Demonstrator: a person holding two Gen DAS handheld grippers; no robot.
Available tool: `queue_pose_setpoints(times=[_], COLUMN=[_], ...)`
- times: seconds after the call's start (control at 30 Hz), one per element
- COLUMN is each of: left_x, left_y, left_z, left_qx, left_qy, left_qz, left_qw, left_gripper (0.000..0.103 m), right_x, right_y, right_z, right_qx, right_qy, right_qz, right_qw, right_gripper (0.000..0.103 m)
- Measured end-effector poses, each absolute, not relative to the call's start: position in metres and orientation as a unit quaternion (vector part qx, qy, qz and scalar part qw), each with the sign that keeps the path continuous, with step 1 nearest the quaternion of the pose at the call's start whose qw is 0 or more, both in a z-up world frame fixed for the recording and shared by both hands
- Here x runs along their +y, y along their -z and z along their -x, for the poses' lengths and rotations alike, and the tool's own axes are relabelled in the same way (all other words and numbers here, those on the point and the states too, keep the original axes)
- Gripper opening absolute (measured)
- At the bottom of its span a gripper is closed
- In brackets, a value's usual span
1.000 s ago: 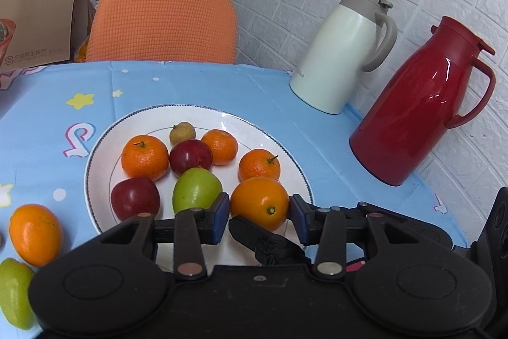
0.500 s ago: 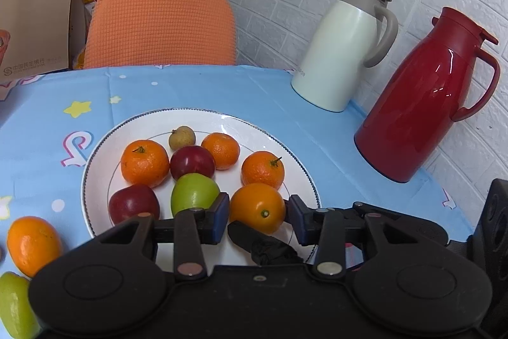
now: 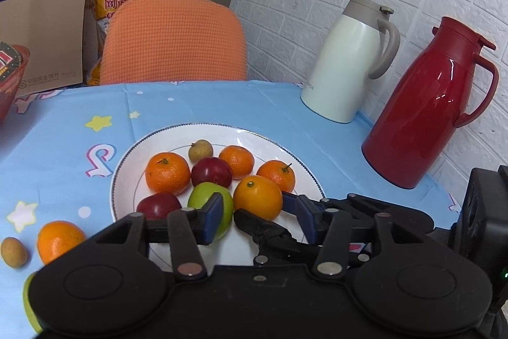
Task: Organize fruits
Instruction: 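Carry the tangerine onto the white plate and open the left tool, then move both open tools back to the fruit pile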
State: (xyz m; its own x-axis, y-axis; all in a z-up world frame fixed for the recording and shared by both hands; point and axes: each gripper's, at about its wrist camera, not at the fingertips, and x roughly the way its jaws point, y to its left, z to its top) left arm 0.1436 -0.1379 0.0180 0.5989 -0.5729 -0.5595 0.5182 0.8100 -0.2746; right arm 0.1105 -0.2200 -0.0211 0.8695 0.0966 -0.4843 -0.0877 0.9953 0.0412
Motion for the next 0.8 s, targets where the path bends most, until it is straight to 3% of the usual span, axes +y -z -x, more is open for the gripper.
queue_pose_setpoints(times=[0.13,0.27,0.8], left_x=[-0.132,-0.124,-0.077], left_y=[-0.018,-0.021,-0.035], left_z=[-0.14,-0.133,-0.104], left_qx=[0.322,0.307,0.303], left_qy=[0.3,0.286,0.21], left_qz=[0.051,0.056,0.071], left_qw=[0.896,0.906,0.927], left_gripper=[0.103,0.103,0.103], right_x=[-0.218,-0.219,-0.209], right_y=[0.02,0.019,0.005], right_z=[-0.104,-0.099,-0.072], right_qx=[0.243,0.238,0.223], right_qy=[-0.043,-0.041,-0.044], right_qz=[0.005,0.012,0.03], right_qw=[0.969,0.97,0.973], right_gripper=[0.08,0.102,0.103])
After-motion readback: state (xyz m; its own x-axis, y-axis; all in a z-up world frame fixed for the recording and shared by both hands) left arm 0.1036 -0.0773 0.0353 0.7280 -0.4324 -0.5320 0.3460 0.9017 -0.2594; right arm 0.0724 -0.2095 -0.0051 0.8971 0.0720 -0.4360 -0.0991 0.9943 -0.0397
